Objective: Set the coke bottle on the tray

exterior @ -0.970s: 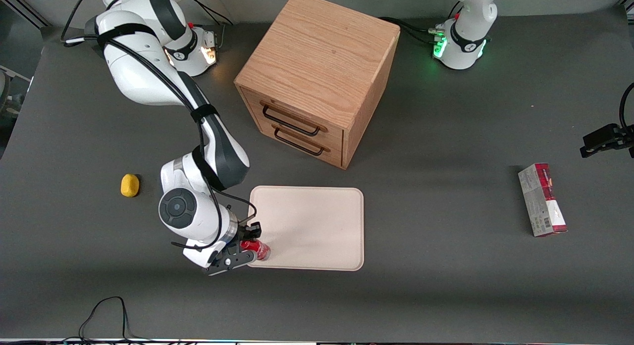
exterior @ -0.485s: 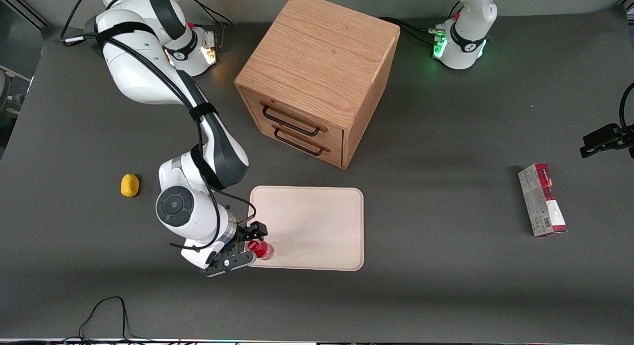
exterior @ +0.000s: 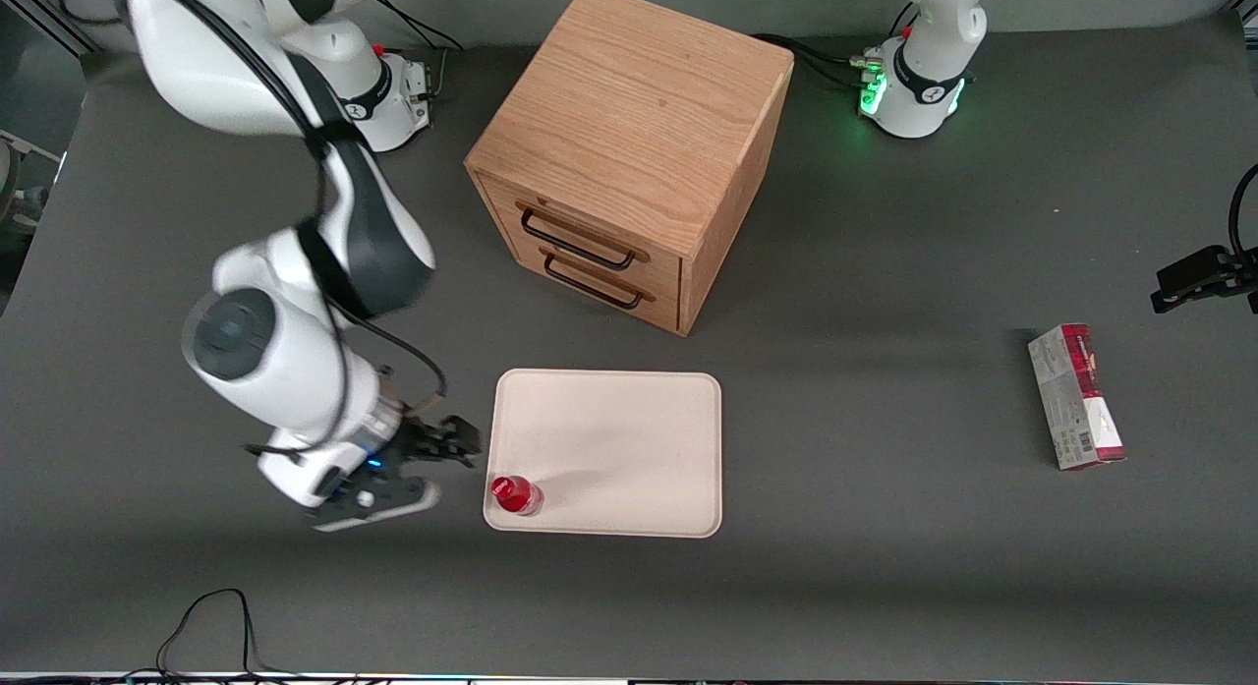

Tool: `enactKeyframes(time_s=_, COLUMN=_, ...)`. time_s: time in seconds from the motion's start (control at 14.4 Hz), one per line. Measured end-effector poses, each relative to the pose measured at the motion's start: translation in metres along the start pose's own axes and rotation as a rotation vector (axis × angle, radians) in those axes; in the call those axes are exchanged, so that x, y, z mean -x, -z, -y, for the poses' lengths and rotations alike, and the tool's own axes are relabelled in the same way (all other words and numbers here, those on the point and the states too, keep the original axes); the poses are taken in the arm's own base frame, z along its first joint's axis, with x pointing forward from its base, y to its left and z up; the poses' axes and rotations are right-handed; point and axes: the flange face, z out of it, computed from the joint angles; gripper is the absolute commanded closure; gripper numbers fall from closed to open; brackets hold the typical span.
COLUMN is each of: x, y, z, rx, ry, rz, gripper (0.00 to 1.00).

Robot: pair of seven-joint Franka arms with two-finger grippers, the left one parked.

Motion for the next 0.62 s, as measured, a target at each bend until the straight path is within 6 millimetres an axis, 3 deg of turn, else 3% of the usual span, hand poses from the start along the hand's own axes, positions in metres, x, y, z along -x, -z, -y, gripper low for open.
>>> enactKeyframes(time_s=0.14, x=0.033, y=0.043, z=-0.049, rx=0.022, ry=-0.072, rz=0.022, gripper=0.00)
enactKeyframes(time_s=0.28, x=0.080, y=0.077, z=-0.093, rx=0.030, ry=-0.138, rz=0.063, gripper=0.00)
enactKeyframes(time_s=0.49, x=0.146, y=0.121, z=-0.124, rx=0.012, ry=-0.184, rz=0.147, gripper=0.00)
enactKeyframes(time_s=0.62, x=0.175, y=0.149, z=-0.130, rx=-0.002, ry=-0.190, rz=0.174, gripper=0.00)
